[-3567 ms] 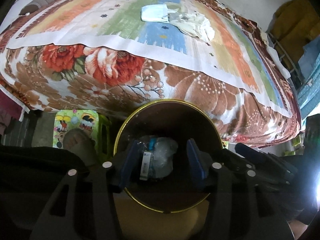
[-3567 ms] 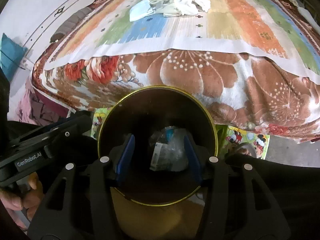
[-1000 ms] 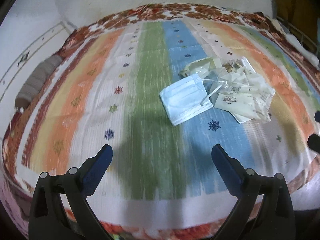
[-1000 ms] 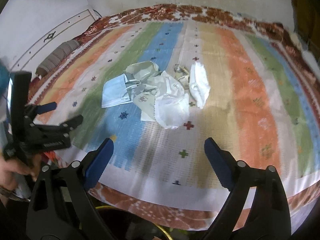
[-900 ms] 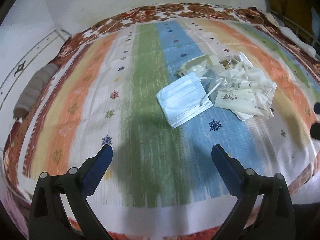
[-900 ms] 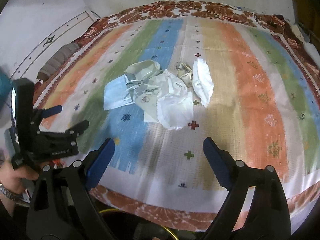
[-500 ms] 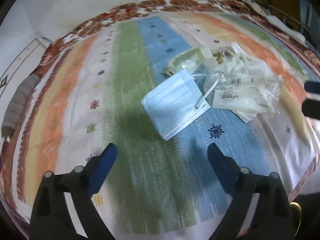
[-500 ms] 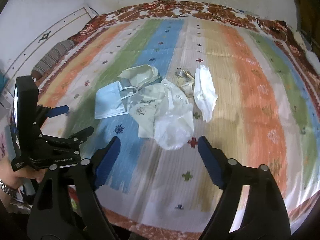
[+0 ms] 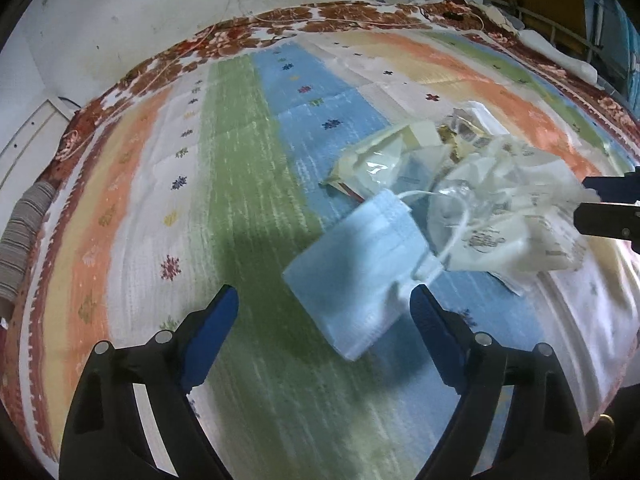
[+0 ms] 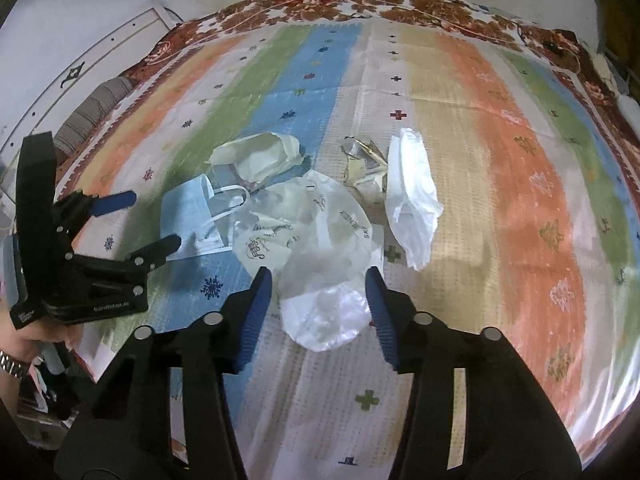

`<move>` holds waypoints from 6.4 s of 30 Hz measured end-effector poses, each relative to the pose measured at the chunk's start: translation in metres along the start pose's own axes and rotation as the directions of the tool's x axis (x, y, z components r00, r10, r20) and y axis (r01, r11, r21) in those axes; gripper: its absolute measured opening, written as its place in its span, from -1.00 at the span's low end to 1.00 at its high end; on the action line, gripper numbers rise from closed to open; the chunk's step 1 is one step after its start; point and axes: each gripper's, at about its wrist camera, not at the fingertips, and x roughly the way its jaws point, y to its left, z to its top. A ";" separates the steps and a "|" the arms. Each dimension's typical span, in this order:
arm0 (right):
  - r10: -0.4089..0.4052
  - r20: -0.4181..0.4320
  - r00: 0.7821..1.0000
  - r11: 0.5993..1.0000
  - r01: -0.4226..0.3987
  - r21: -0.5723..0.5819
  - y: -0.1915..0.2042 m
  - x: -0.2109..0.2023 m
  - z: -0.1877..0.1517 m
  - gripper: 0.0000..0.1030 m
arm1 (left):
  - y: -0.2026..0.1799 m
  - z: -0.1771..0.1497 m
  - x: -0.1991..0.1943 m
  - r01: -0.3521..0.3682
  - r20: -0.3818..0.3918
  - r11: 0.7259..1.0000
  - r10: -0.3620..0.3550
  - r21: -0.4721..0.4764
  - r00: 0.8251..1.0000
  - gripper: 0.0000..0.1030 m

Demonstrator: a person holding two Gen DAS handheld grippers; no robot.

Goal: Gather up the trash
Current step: 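Grasp the blue face mask with the left tool while the right tool grasps the white plastic bag, then carry the mask and white plastic bag in both tools over the bin, then open both tools to drop the mask and plastic bag into the bin, then move both open tools back toward the tissues on the bed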

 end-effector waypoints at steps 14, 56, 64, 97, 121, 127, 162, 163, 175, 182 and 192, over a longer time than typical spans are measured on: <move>-0.035 -0.016 0.999 0.999 0.034 -0.028 -0.002 0.005 -0.005 -0.90 | 0.001 0.000 0.027 0.049 -0.038 0.997 -0.052 -0.066 0.998 -0.66; 0.048 0.179 0.983 0.998 -0.039 -0.052 0.018 -0.154 -0.069 -0.95 | -0.021 -0.042 -0.158 0.032 0.063 0.945 -0.012 -0.326 0.998 -0.88; 0.002 0.189 0.982 0.999 0.006 -0.042 0.011 -0.169 -0.093 -0.95 | -0.040 -0.056 -0.186 0.048 0.092 0.939 -0.018 -0.340 0.996 -0.88; -0.010 0.117 0.993 1.000 0.012 -0.023 0.015 -0.193 -0.215 -0.95 | -0.097 -0.138 -0.255 0.174 0.202 0.905 -0.100 -0.388 0.974 -0.88; -0.048 -0.014 0.999 0.995 0.047 -0.085 0.042 -0.166 -0.262 -0.95 | -0.144 -0.198 -0.264 0.147 0.192 0.912 -0.078 -0.382 0.978 -0.88; -0.055 -0.086 0.995 0.997 0.050 -0.057 0.042 -0.149 -0.274 -0.95 | -0.158 -0.206 -0.246 0.120 0.112 0.923 -0.085 -0.366 0.990 -0.88; 0.044 -0.217 0.975 0.994 -0.022 0.103 0.026 -0.114 -0.275 -0.22 | -0.153 -0.226 -0.190 0.136 -0.075 0.827 -0.209 -0.545 0.975 0.05; 0.058 -0.209 0.976 0.993 -0.034 0.114 0.024 -0.117 -0.274 -0.21 | -0.153 -0.225 -0.191 0.133 -0.071 0.830 -0.203 -0.542 0.977 0.07; 0.085 -0.091 0.992 0.991 -0.074 0.112 0.016 -0.147 -0.250 0.17 | -0.138 -0.213 -0.196 0.112 -0.053 0.834 -0.167 -0.540 0.984 0.33; 0.064 -0.026 0.998 0.988 -0.060 0.144 -0.003 -0.160 -0.224 0.45 | -0.131 -0.190 -0.203 0.070 -0.011 0.861 -0.087 -0.504 0.996 0.62; 0.044 0.021 0.999 0.990 -0.047 0.130 -0.017 -0.163 -0.191 0.83 | -0.097 -0.157 -0.198 0.103 0.015 0.830 -0.113 -0.548 0.994 0.89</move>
